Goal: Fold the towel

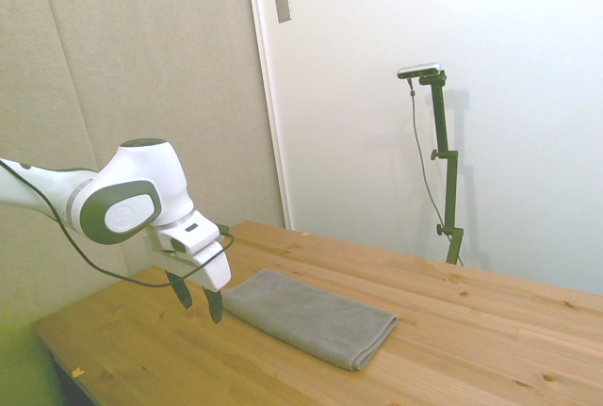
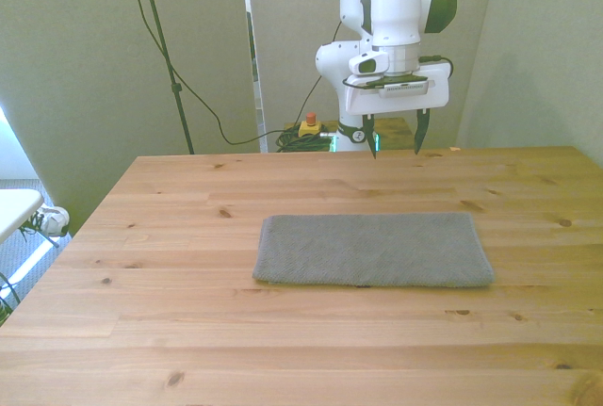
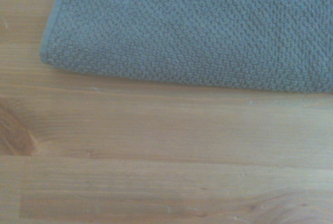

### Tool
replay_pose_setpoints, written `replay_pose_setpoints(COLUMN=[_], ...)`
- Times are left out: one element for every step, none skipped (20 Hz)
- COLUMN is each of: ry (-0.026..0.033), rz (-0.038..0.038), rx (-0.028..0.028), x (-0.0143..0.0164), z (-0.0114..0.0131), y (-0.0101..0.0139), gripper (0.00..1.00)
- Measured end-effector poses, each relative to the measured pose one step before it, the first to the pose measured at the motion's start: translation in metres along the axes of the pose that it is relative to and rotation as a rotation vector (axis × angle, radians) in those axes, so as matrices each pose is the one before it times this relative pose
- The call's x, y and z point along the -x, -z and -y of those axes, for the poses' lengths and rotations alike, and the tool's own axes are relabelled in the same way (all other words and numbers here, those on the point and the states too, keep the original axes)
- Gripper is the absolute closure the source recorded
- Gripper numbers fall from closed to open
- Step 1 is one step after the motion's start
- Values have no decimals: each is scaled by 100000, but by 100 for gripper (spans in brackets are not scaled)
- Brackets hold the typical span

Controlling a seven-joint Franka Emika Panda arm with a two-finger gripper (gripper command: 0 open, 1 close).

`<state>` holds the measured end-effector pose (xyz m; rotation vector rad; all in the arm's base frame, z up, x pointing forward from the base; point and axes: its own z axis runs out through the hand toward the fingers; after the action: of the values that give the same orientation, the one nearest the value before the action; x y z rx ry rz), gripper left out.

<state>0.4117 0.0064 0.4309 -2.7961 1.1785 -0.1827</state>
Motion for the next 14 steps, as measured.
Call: replay_pose_setpoints(ry=[-134, -1258, -2203, -2560, -1695, -1245, -723, -379, 0, 314, 337, -2, 177, 628], rz=[82, 639, 298, -46, -244, -532, -792, -939, -842, -1052, -1435, -2275, -2061, -2474], rx=[67, 620, 519, 167, 64, 342, 650, 993, 1321, 1761, 2797, 2978, 2042, 1831], x=[-4, 9, -247, -486, -656, -692, -655, -588, -415, -190, 95, 386, 619, 872], z=[6, -82, -71, 163, 424, 665, 976, 1166, 1456, 1670, 1930, 2155, 2121, 2117], y=[-5, -100, -41, 142, 208, 187, 96, -40, -231, -347, -516, -505, -418, -317], gripper=[0, 0, 0, 0, 0, 0, 0, 0, 0, 0, 0, 0, 0, 0])
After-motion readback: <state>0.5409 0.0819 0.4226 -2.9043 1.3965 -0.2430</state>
